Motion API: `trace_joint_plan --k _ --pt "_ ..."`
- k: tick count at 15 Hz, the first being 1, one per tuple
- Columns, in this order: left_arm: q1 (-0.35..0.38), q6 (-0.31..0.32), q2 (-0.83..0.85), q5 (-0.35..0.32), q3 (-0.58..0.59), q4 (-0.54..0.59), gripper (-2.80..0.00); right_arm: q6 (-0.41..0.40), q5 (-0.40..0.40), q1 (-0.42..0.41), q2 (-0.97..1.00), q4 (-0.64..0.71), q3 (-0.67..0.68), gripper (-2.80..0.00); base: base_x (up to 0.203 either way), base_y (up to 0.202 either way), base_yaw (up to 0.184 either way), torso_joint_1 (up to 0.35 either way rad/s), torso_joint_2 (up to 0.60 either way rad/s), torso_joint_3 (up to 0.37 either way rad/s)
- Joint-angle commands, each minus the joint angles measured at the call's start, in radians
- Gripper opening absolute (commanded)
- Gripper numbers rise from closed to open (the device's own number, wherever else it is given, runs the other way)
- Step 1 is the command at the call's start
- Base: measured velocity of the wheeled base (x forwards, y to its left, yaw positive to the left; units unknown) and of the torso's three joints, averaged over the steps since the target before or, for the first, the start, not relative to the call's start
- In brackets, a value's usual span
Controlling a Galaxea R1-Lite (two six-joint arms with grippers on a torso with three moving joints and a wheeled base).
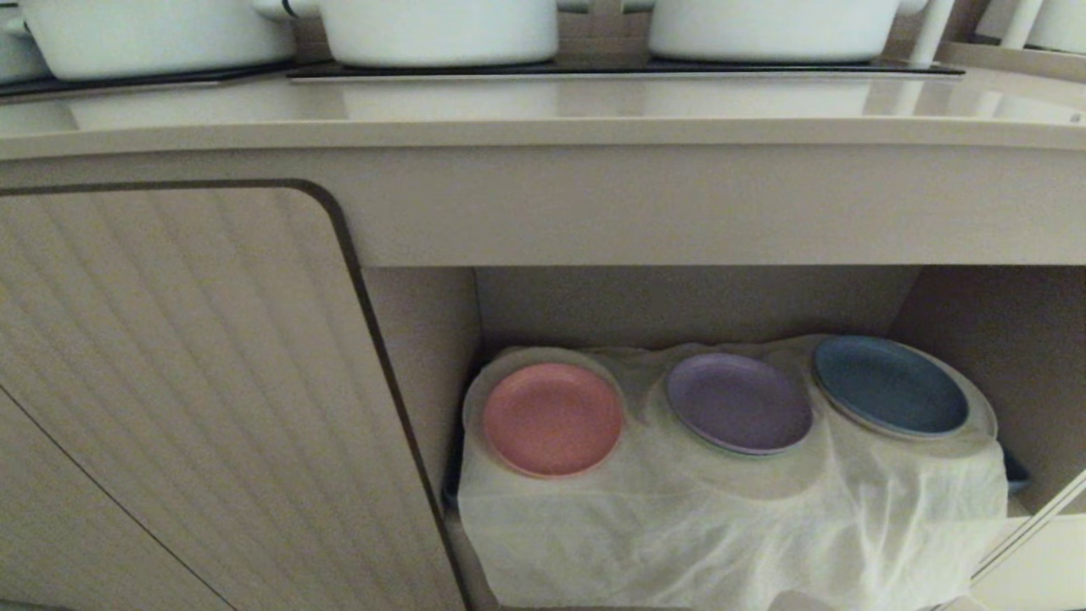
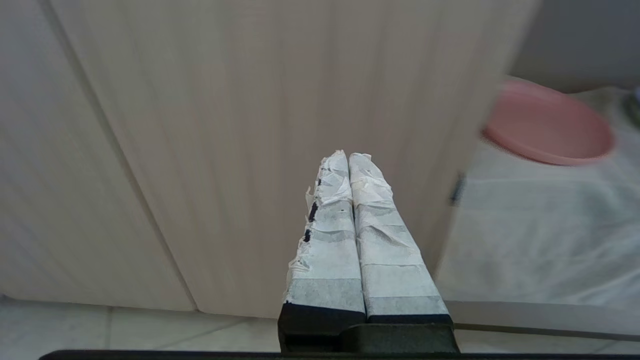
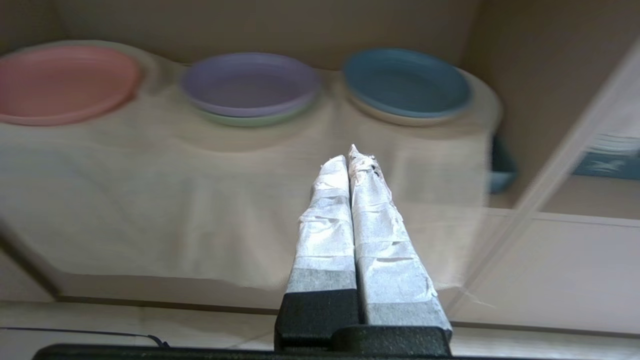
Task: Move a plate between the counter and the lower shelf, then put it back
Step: Pick up the plate in the cupboard
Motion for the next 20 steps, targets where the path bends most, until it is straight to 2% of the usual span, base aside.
trace_joint_plan --k 1,6,20 --pt "0.001 0.000 0.001 0.001 0.000 0.000 -2.80 -0.001 0.000 0.001 0.001 0.000 0.002 -2.80 0.000 0.197 -0.001 0.002 0.00 0.002" --pt "0.001 0.000 0.001 0.002 0.000 0.001 -2.80 0.008 0.000 0.001 0.001 0.000 0.002 -2.80 0.000 0.162 0.000 0.002 0.00 0.002" --pt "0.001 0.000 0.001 0.001 0.000 0.001 -2.80 -0.014 -0.002 0.001 0.001 0.000 0.000 -2.80 0.000 0.000 0.000 0.000 0.00 0.000"
